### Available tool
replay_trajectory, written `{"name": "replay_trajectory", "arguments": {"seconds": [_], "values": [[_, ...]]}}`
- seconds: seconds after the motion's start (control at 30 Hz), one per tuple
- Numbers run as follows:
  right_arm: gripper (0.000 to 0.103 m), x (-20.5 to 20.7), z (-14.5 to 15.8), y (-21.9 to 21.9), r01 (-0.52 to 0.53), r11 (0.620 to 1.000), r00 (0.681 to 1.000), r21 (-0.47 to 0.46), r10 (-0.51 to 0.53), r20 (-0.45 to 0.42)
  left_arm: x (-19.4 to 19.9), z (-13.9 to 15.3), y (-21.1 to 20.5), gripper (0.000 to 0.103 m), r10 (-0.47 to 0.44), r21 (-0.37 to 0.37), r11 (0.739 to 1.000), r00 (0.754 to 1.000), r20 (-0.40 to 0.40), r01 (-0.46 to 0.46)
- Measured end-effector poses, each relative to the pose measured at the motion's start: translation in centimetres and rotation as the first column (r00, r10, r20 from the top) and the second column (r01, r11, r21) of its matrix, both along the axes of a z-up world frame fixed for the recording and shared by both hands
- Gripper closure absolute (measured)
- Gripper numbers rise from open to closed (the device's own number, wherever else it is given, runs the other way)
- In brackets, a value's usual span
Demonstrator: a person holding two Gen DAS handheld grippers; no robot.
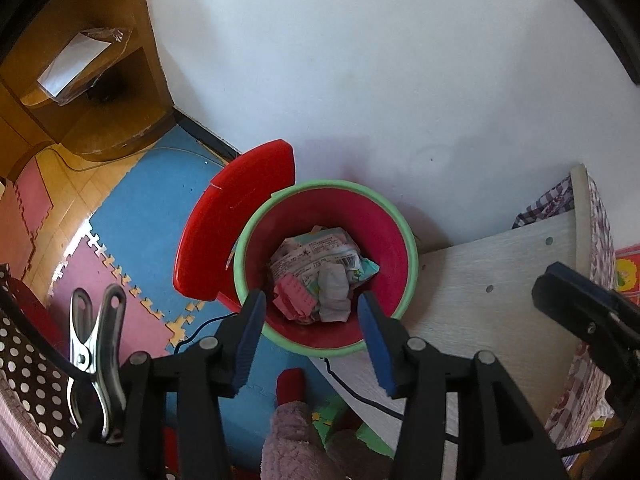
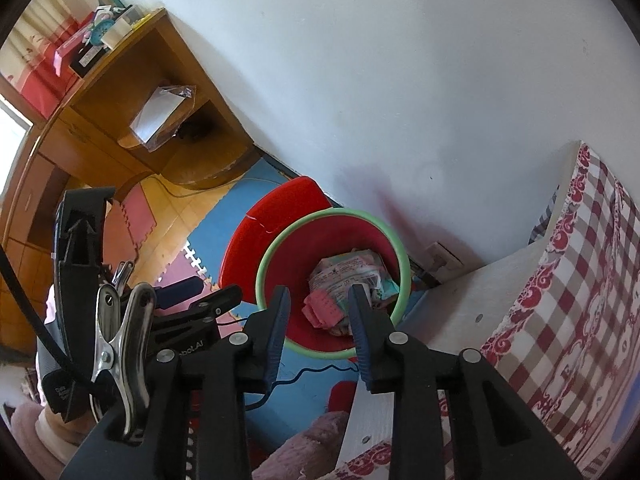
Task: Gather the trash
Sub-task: 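Open the right tool to drop the light blue mask into the bucket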
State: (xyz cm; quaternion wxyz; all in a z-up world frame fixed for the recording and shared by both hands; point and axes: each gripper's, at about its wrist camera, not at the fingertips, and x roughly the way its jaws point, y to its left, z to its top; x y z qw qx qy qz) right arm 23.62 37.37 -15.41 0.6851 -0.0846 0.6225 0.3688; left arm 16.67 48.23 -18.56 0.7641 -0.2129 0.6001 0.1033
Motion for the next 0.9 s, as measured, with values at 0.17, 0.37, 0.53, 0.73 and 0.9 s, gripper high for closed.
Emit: {"name": "replay_trajectory", "arguments": {"seconds": [0.17,0.37,0.53,0.73,0.9], "values": [[0.072,-0.2,0.6,-0.5,0.017,1.000,1.000,0.001,-0.017,-0.017,-0.6,0.9,-0.1,0.052,0.001,0.006,1.000,1.000,0.010,-0.001],[0.072,-1.5,2.5,-1.3,0.013,0.999,1.000,0.037,-0.012,-0.020,-1.9,2.3,-0.1,0.052,0.017,0.012,1.000,1.000,0.013,-0.018],[0.072,-2.8,4.1,-2.5,0.017,0.998,1.000,0.068,-0.016,-0.021,-3.4,4.4,-0.4,0.052,0.023,0.027,0.999,0.999,0.021,-0.024],[0.072,-4.5,6.0,-4.5,0.048,0.993,0.999,0.109,-0.046,-0.022,-5.7,7.0,-0.7,0.052,0.059,0.049,0.997,0.997,0.052,-0.061],[0.072,-6.4,7.6,-6.3,0.040,0.988,0.999,0.153,-0.036,-0.023,-8.1,9.4,-1.5,0.052,0.065,0.089,0.993,0.996,0.067,-0.071]]}}
